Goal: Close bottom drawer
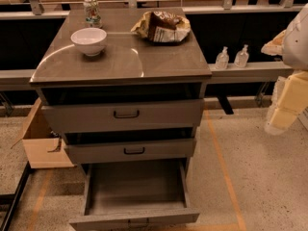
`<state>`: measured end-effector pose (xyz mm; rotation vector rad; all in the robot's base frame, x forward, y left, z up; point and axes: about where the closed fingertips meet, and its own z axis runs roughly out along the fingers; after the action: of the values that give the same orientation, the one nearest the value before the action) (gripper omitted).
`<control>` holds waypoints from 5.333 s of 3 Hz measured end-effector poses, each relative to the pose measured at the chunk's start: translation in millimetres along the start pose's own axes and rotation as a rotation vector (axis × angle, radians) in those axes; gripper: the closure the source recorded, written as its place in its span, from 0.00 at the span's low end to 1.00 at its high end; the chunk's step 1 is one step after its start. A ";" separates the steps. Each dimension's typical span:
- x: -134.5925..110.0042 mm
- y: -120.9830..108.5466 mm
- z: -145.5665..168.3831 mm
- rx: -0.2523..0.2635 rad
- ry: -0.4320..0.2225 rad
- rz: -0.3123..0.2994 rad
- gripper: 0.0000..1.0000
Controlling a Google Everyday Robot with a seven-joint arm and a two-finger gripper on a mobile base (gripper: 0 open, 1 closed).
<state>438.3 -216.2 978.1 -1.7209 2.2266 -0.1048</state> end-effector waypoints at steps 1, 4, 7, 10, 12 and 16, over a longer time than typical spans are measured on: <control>0.0 0.0 0.0 0.000 0.000 0.000 0.00; 7.2 2.9 63.9 0.065 -0.027 -0.031 0.62; -4.0 49.6 272.4 0.063 -0.071 -0.090 1.00; 7.9 55.9 328.4 0.100 -0.081 -0.056 1.00; 49.7 111.7 459.7 0.081 -0.163 -0.039 1.00; 102.0 87.3 563.1 0.124 -0.208 -0.037 1.00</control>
Offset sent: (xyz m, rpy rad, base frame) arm 0.0000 0.0000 0.0000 0.0000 0.0000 0.0000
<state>502.1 -212.0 402.8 -1.6284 1.9965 -0.0669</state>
